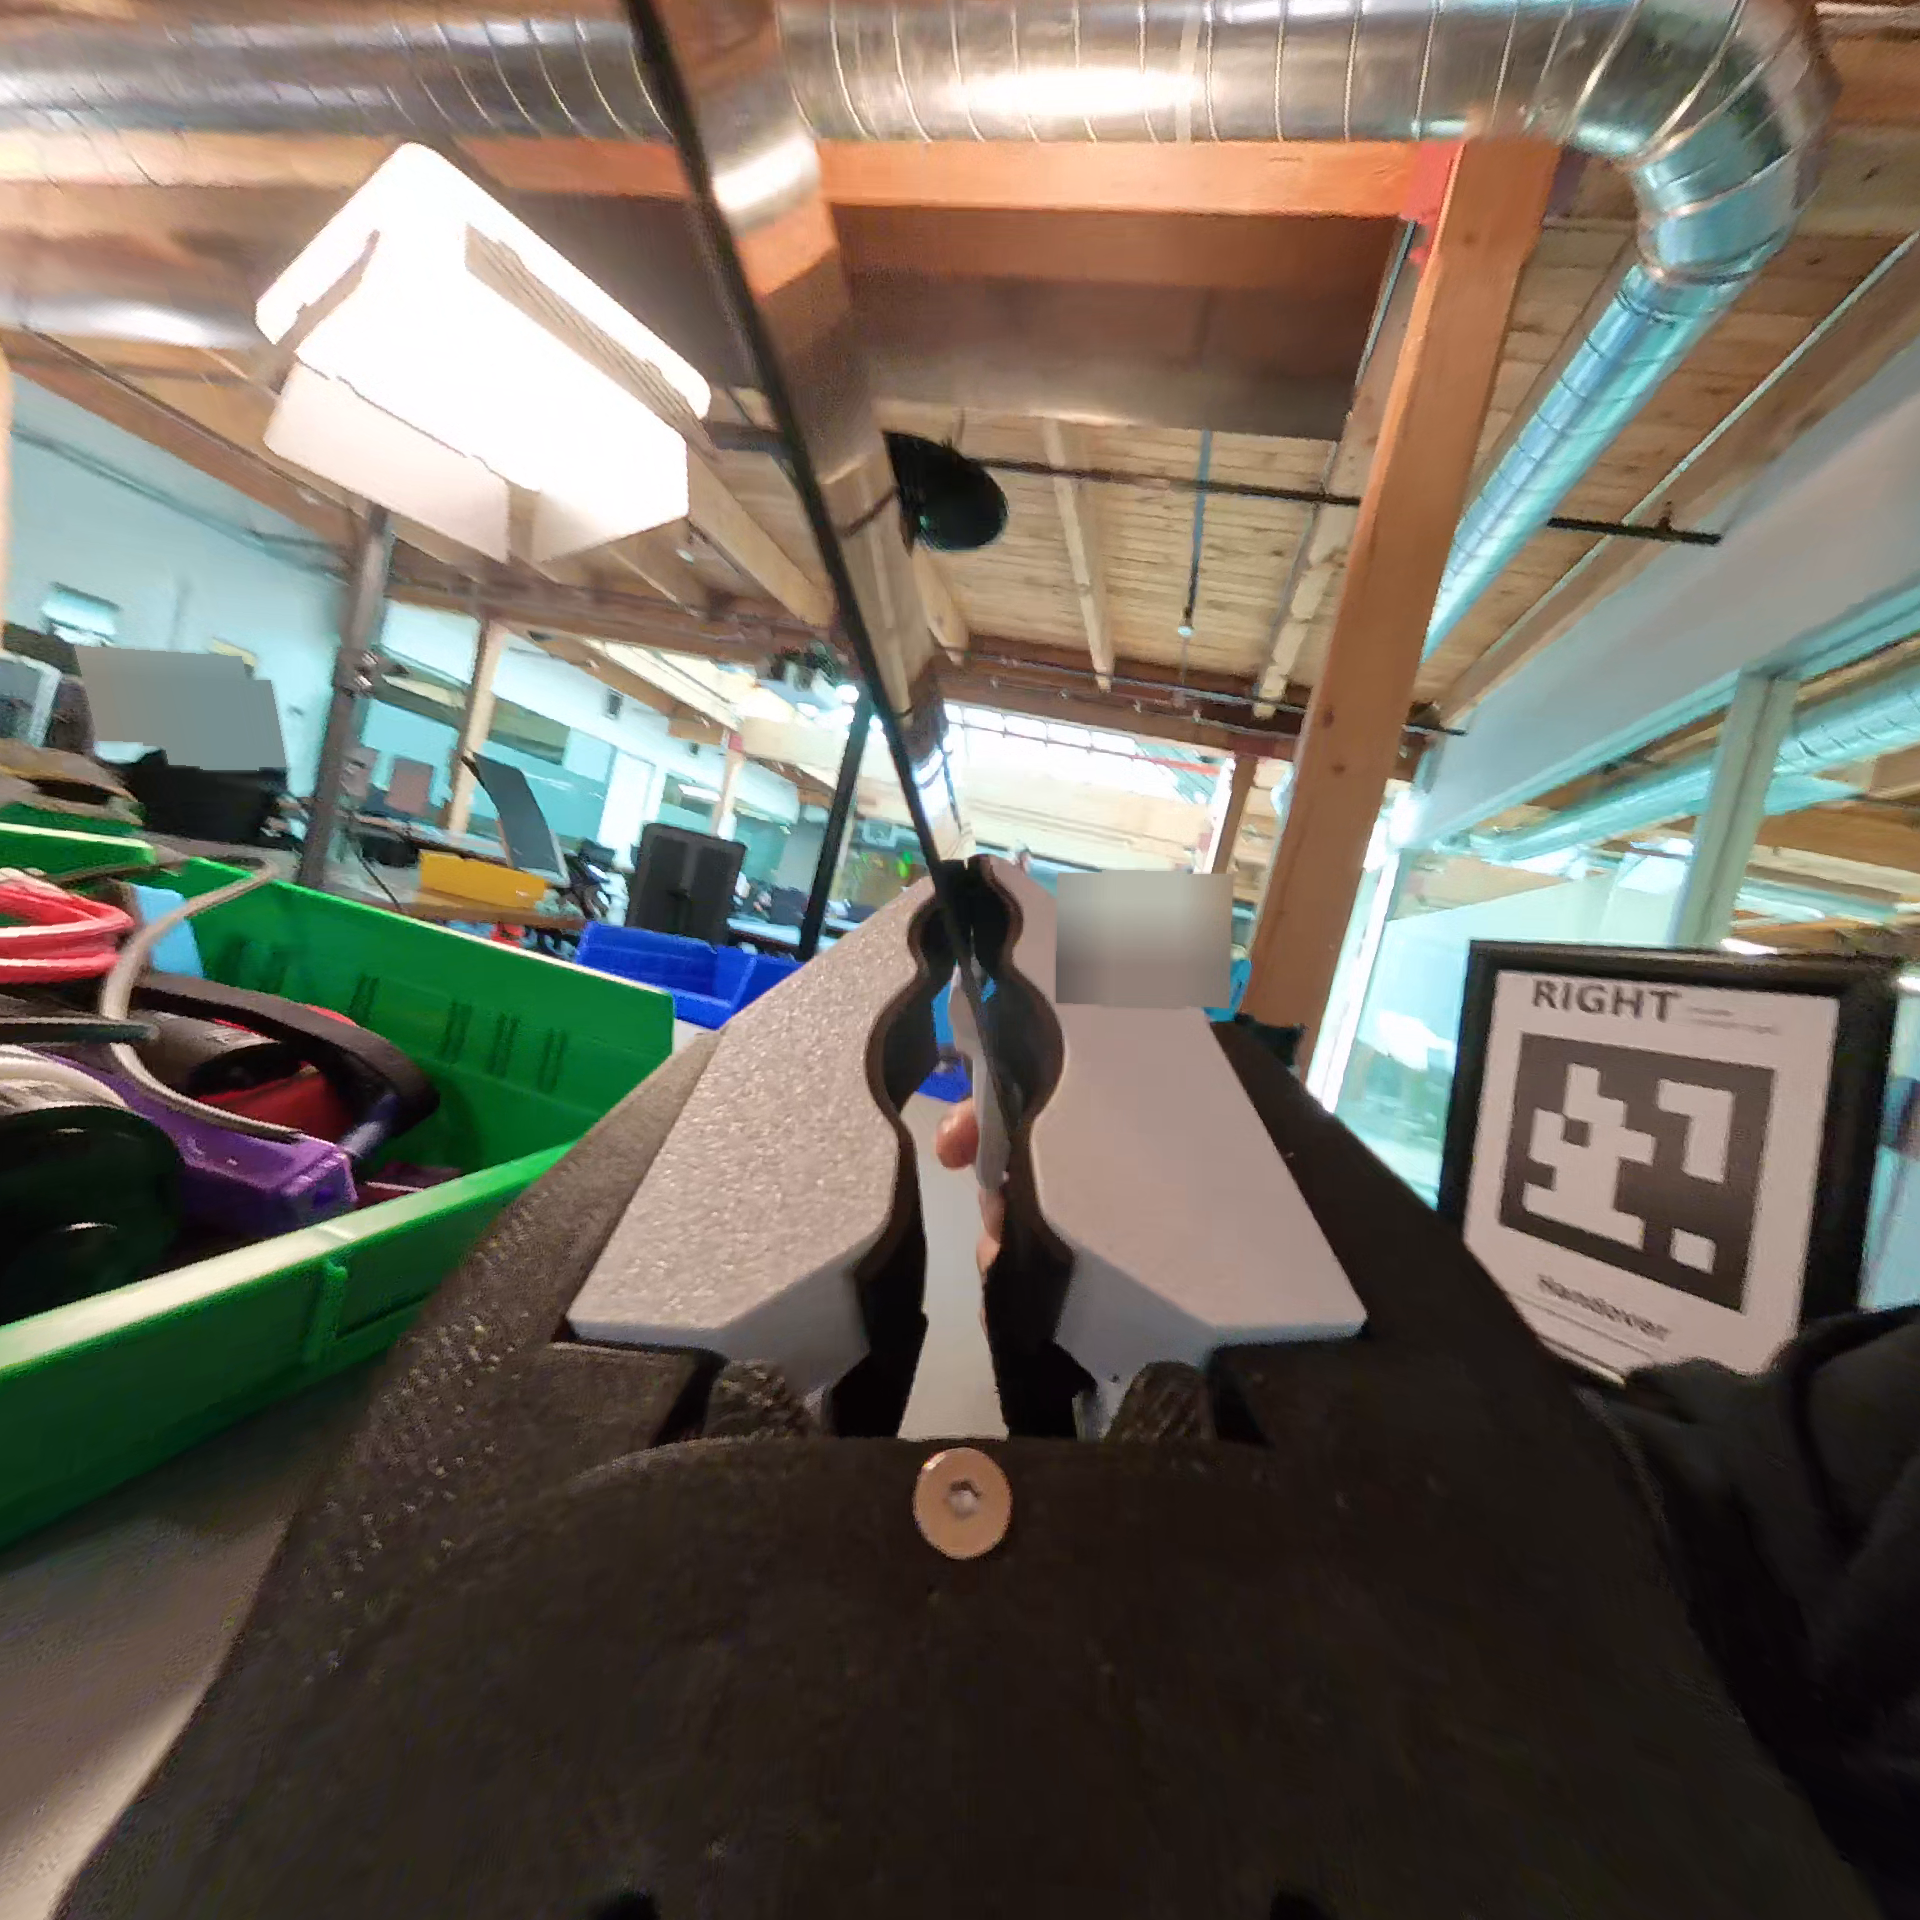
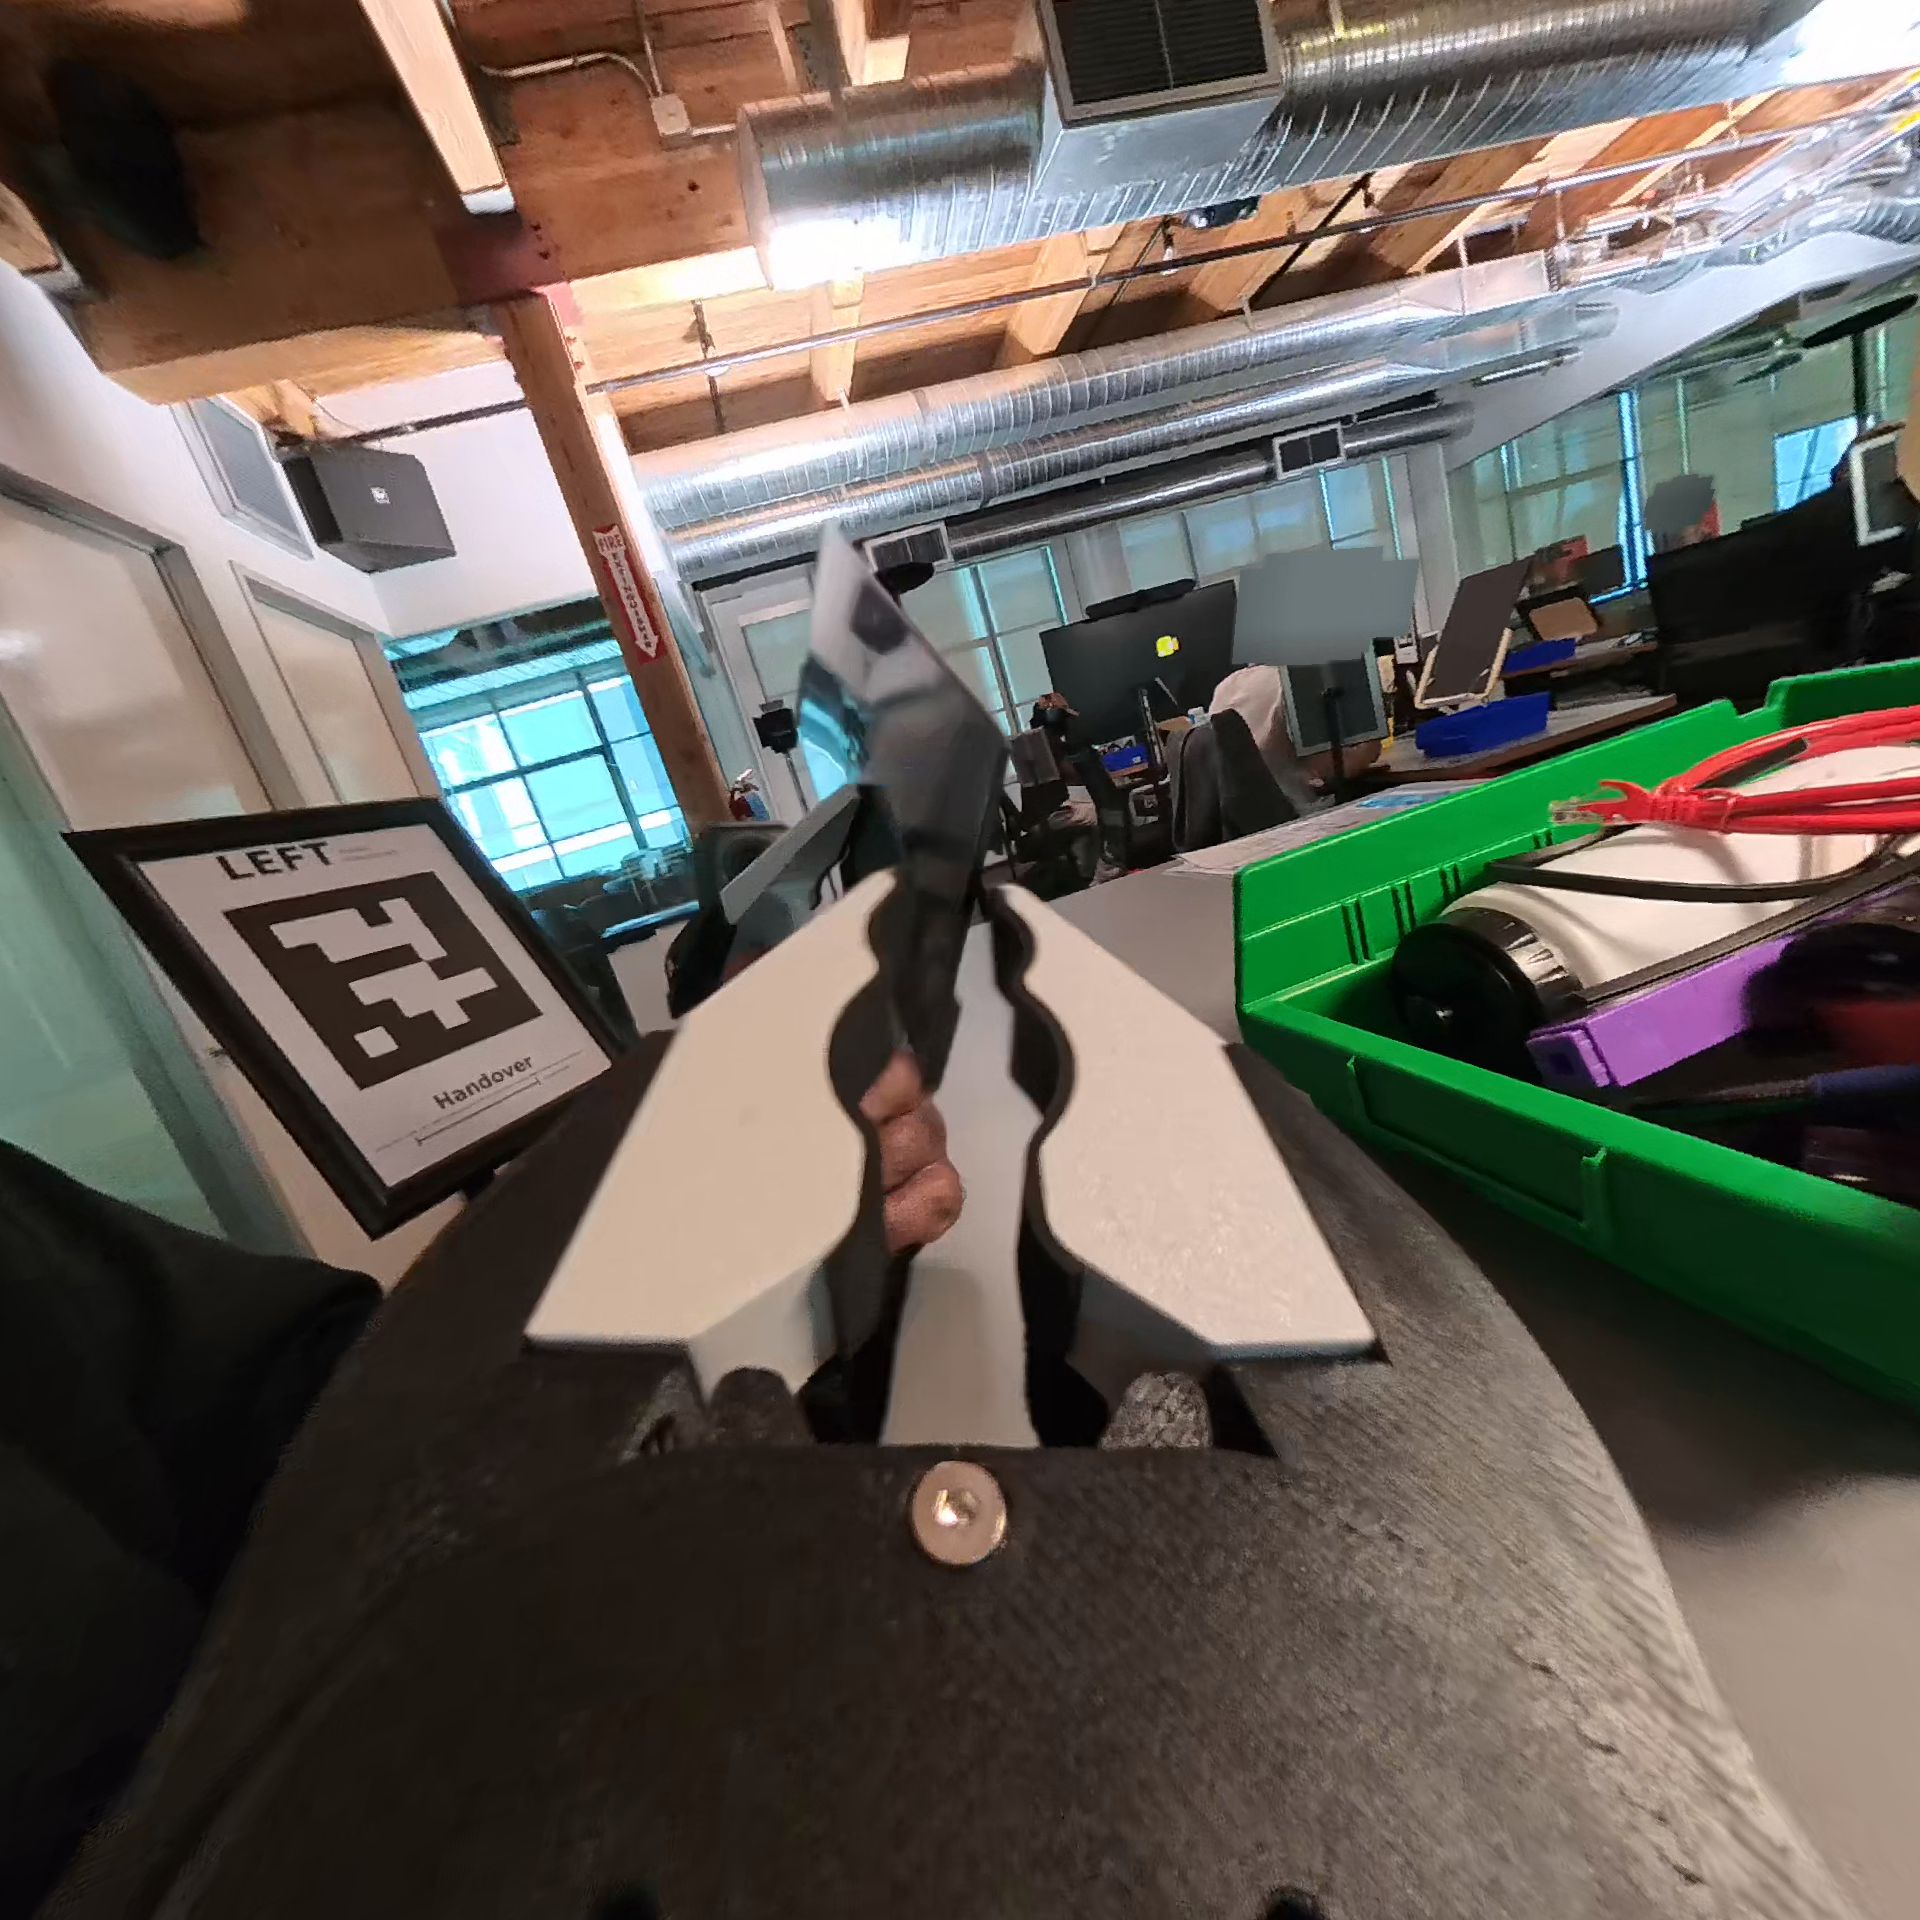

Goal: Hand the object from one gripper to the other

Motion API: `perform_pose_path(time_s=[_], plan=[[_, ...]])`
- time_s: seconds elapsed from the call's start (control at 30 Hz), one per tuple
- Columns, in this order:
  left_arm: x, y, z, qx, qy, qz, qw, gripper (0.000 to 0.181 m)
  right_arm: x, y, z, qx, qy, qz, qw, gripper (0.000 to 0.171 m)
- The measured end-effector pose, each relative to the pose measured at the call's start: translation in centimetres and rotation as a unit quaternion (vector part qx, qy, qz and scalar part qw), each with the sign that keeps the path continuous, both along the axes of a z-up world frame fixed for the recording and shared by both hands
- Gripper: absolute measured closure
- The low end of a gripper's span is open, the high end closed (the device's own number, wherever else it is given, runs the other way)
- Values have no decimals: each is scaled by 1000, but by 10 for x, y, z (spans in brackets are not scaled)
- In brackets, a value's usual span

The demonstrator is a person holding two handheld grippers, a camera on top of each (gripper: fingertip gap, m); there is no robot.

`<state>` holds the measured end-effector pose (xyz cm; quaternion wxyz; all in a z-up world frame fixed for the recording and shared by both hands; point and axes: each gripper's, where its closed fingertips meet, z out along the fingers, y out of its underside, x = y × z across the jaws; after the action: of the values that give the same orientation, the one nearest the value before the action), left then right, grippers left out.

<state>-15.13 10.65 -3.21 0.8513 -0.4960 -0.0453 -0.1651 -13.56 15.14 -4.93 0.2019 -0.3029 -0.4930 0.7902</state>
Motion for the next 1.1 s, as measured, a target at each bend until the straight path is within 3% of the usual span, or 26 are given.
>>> perform_pose_path(time_s=[0.07, 0.13, 0.27, 0.4, 0.5, 0.67, 0.73, 0.83, 0.93, 1.07, 1.1], plan=[[-7, -9, 8, 49, -34, 6, 998, 178, 0, -6, -2, -3, -13, 20, 1000, 132], [-13, -13, 11, 90, -92, -20, 991, 179, 1, -14, -6, 15, -20, 37, 999, 130], [-8, -1, 6, 62, -90, -29, 994, 178, 3, -19, -6, 26, -11, 42, 999, 164], [-12, 0, 5, 59, -103, -26, 993, 170, 4, -3, 1, -16, -4, 36, 999, 168], [-11, -4, 6, 68, -105, -40, 991, 178, 4, 0, 4, -26, -1, 30, 999, 165], [-20, -12, 9, 104, -123, -5, 987, 178, 0, -15, -1, -21, -14, 35, 999, 128], [-19, -8, 8, 105, -137, -17, 985, 178, -2, -21, -2, -4, -12, 30, 999, 131], [-10, 4, 5, 69, -110, -14, 991, 176, -1, -17, 4, -22, 8, 18, 1000, 167], [-10, 5, 4, 65, -113, -13, 991, 170, 1, -1, 10, -60, 17, 9, 998, 168], [-12, -3, 7, 87, -116, -22, 989, 178, 1, 5, 13, -82, 20, 2, 996, 165], [-12, -4, 8, 90, -108, -10, 990, 178, 0, 4, 12, -80, 21, -3, 997, 158]])
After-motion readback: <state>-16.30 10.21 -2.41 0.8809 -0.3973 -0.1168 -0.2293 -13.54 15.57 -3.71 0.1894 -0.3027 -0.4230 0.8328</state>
